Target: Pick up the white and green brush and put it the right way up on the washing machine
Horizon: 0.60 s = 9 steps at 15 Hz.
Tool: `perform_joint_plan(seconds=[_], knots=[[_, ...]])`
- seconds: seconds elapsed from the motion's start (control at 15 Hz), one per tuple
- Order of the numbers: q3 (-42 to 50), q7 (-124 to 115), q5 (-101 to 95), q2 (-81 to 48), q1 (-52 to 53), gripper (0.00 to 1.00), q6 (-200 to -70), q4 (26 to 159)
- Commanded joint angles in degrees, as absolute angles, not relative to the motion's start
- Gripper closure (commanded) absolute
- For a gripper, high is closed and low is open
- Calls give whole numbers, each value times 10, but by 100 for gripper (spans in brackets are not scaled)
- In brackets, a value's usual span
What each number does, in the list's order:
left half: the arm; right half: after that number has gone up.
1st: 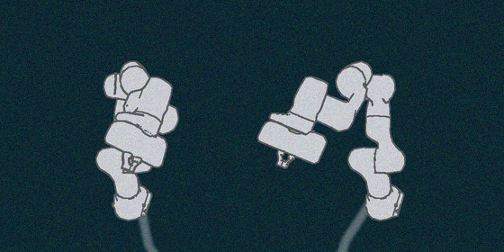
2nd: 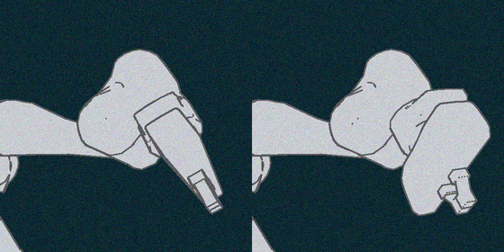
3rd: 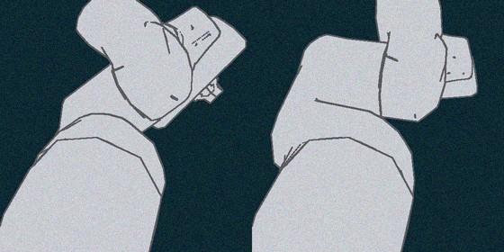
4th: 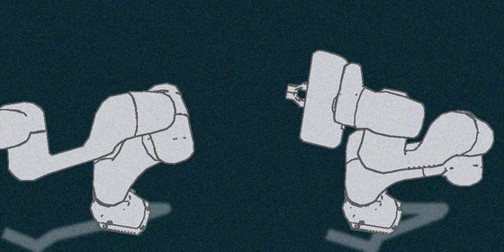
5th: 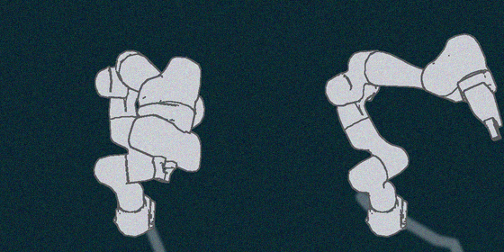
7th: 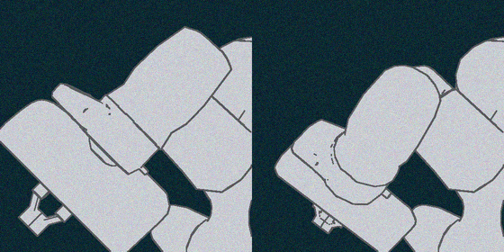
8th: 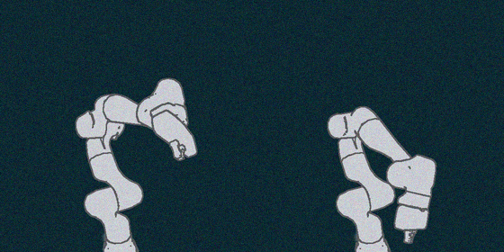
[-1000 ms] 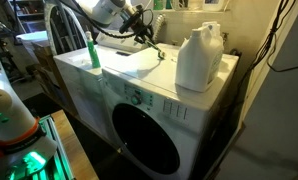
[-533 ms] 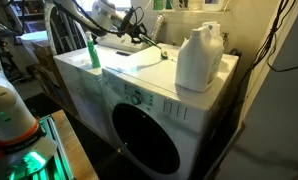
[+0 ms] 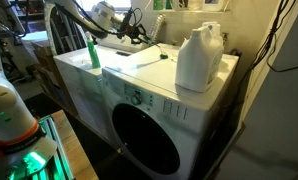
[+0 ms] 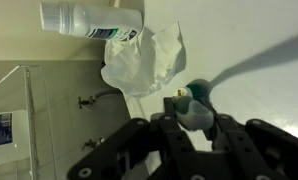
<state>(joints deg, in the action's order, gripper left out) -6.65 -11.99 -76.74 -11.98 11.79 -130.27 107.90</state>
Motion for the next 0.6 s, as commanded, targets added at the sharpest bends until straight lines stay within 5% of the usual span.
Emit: perform_joint_plan(seconds=[0.0,0.07,0.47,0.53], knots=[[-73,-119,-767,-120,112,69,-1301,1078],[-74,-116,-764,-122,112,92,-1303,1080],[-82,-113,-764,-132,114,92,-1305,1092],[-82,-114,-764,-131,114,45,-1306,1093]])
